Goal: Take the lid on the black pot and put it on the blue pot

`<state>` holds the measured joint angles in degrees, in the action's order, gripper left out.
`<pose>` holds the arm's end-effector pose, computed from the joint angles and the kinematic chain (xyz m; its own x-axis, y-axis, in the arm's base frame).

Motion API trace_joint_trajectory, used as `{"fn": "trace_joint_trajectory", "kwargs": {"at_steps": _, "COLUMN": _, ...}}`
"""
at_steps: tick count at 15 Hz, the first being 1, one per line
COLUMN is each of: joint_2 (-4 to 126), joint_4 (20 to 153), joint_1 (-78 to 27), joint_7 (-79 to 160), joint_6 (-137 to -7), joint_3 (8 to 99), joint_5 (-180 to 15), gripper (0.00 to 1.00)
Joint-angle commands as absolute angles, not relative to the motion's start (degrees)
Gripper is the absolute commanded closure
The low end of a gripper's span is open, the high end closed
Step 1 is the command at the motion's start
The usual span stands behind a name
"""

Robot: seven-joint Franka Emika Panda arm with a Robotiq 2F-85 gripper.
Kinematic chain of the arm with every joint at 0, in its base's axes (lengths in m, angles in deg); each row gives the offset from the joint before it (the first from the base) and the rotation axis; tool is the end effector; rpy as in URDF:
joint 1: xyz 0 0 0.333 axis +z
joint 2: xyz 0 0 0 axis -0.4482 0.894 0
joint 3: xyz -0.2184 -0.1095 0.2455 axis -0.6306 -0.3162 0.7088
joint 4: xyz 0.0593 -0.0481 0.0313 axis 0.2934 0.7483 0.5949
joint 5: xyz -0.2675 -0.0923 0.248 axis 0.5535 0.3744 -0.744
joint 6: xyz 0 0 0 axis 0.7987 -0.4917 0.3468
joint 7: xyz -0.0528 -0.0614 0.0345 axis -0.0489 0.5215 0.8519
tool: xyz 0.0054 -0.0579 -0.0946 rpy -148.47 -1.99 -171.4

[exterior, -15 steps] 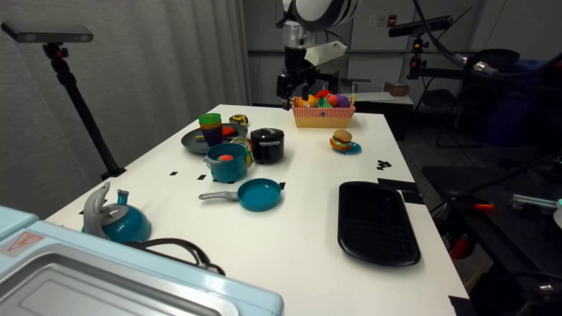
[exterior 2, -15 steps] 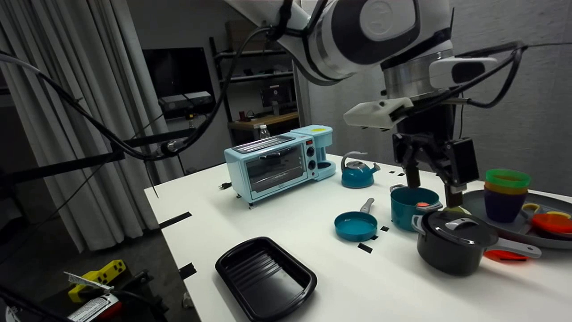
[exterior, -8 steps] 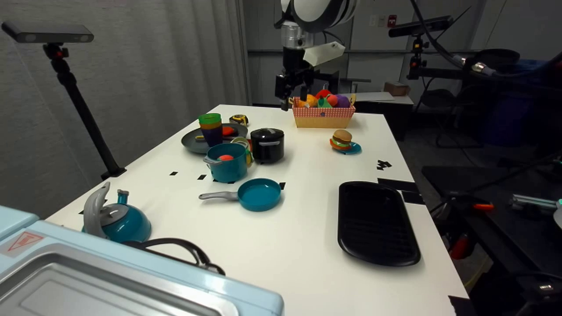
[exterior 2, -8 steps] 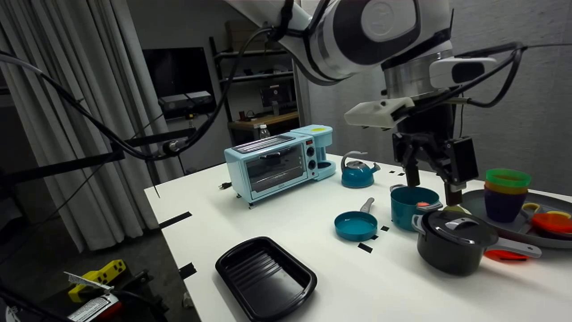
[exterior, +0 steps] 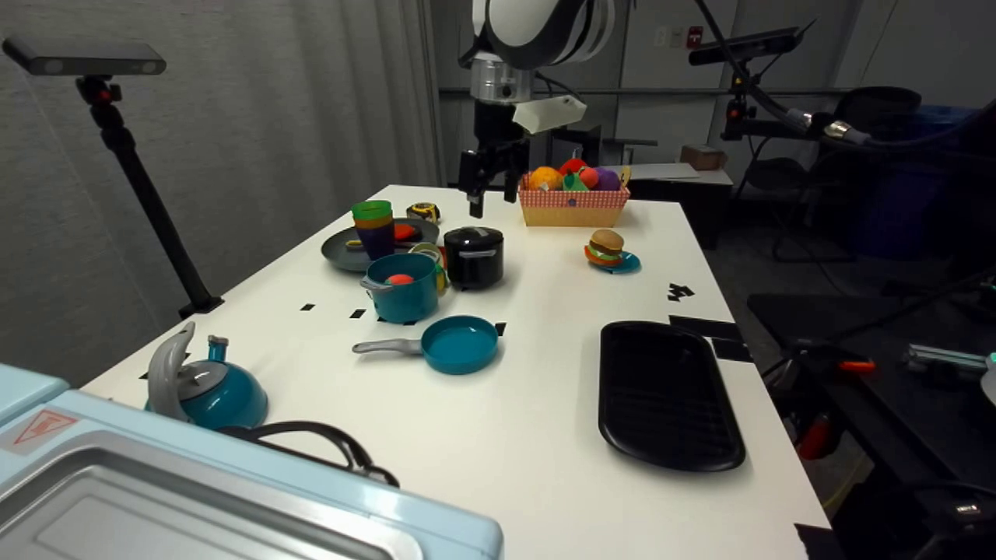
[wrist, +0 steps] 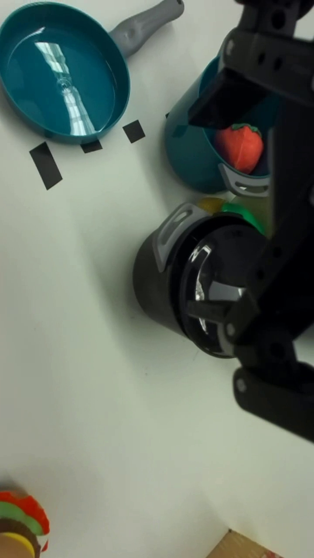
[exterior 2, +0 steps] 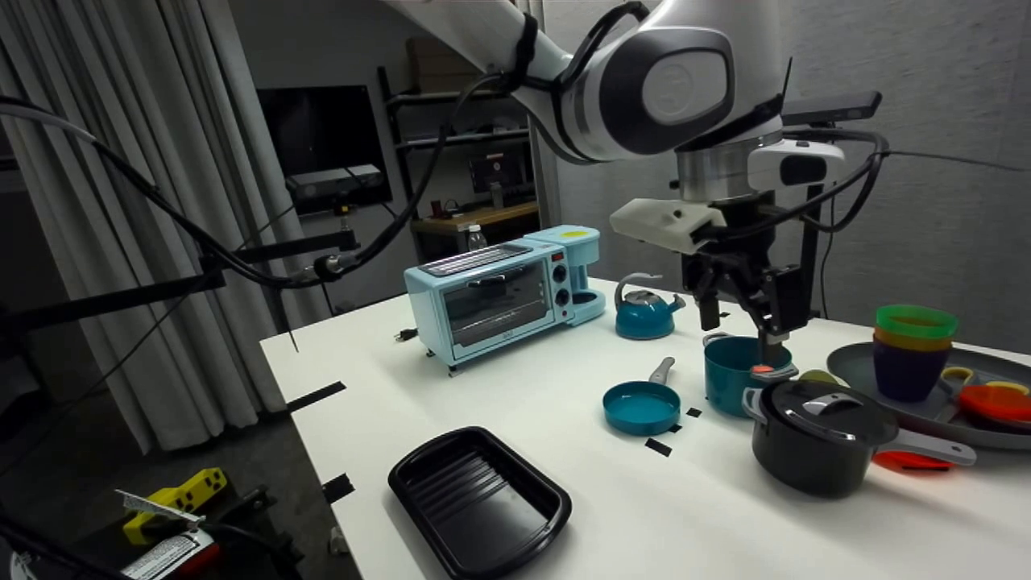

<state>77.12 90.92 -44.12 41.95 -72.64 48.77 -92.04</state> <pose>0.6267 -0.2902 0.3165 0.8468 -0.5207 0.1089 -0.5229 -0.8523 -0.0091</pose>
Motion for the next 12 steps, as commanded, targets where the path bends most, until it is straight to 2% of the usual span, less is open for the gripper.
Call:
{"fn": "trace_joint_trajectory", "kwargs": {"at_steps": 1, "joint_2": 82.9, "joint_4": 83.1, "joint_1": -45.8, "joint_7": 44.1, "joint_6": -71.4, "joint_3": 49.4, "joint_5": -94.0, "gripper": 0.0}}
{"fn": "trace_joint_trajectory", "kwargs": {"at_steps": 12, "joint_2": 90.7, "joint_4": 73.0, "joint_1": -50.4, "joint_7": 46.6, "joint_6": -70.7, "joint_3": 50.8, "joint_5": -94.9, "gripper": 0.0}}
